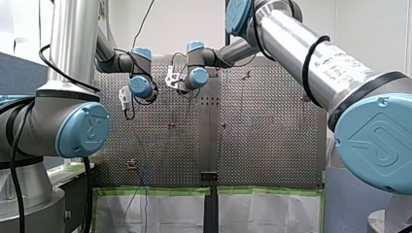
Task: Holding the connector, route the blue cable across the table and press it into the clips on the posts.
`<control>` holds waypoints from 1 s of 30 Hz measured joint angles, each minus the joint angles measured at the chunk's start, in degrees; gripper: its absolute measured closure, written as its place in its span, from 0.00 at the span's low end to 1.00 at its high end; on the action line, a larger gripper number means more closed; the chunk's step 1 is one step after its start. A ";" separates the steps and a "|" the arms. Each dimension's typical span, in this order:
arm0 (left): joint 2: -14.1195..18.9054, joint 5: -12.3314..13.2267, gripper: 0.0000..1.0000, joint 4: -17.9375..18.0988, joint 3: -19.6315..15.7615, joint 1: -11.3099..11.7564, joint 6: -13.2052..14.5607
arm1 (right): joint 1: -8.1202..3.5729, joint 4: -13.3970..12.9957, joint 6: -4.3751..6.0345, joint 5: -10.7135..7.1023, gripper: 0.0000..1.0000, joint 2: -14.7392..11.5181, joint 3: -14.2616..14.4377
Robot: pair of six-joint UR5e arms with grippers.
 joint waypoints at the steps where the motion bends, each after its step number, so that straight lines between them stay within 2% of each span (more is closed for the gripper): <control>1: -0.44 -0.04 1.00 0.13 -0.52 -0.06 0.05 | 0.00 -0.06 -0.04 0.04 1.00 0.00 0.56; 9: -4.53 -0.09 1.00 2.96 -4.21 -0.23 -0.05 | 0.00 -0.26 -0.54 0.11 1.00 -0.01 4.41; 20: -6.03 1.53 1.00 5.94 -4.68 -0.23 -0.42 | -0.08 -0.32 -3.13 0.18 1.00 0.00 9.95; 26: -8.68 2.84 1.00 7.34 -4.71 -0.45 -0.50 | -0.74 -0.57 -3.45 0.08 1.00 0.00 12.67; 30: -10.63 2.88 1.00 8.67 -4.70 -0.69 -0.66 | -1.29 -0.92 -3.46 -0.66 1.00 0.00 14.51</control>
